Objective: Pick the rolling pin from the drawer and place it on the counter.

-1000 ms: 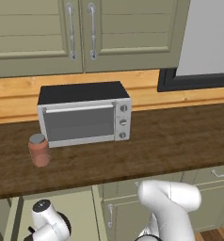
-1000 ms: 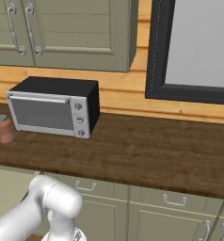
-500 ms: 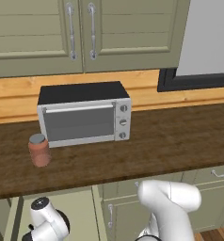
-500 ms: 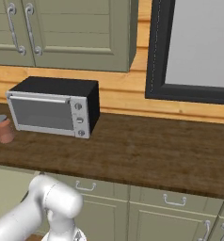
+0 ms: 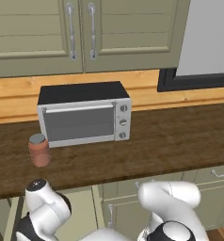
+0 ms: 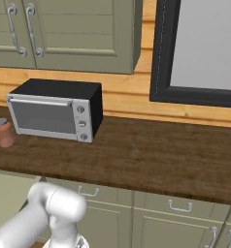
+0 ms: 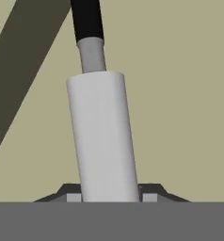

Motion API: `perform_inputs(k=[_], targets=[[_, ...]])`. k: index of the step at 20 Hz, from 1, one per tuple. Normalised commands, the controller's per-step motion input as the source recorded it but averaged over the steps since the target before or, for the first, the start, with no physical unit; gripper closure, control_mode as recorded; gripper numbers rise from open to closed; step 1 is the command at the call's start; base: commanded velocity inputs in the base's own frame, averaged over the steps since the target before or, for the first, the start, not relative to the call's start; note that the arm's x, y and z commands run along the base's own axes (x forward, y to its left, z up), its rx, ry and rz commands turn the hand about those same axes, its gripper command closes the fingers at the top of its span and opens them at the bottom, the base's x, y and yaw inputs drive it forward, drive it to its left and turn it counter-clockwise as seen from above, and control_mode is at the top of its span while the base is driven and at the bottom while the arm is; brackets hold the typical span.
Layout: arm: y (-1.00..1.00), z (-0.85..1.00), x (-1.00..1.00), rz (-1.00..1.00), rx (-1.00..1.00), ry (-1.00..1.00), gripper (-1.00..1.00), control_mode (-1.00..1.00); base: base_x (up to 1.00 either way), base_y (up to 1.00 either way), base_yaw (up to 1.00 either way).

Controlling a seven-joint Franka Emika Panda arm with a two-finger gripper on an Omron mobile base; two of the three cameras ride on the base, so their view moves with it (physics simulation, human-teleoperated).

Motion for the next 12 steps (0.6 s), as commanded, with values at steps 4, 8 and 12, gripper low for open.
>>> perform_inputs(k=[4, 8, 12], targets=[[-0.72, 1.00, 0.04, -0.18, 0.02, 0.00, 1.00, -1.00, 0.00, 0.00, 0.00], [-0.96, 1.00, 0.25, -0.25, 0.05, 0.01, 1.00, -1.00, 0.00, 0.00, 0.00], [-0.99, 1.00, 0.43, -0.26, 0.04, 0.00, 1.00, -1.00, 0.00, 0.00, 0.00]])
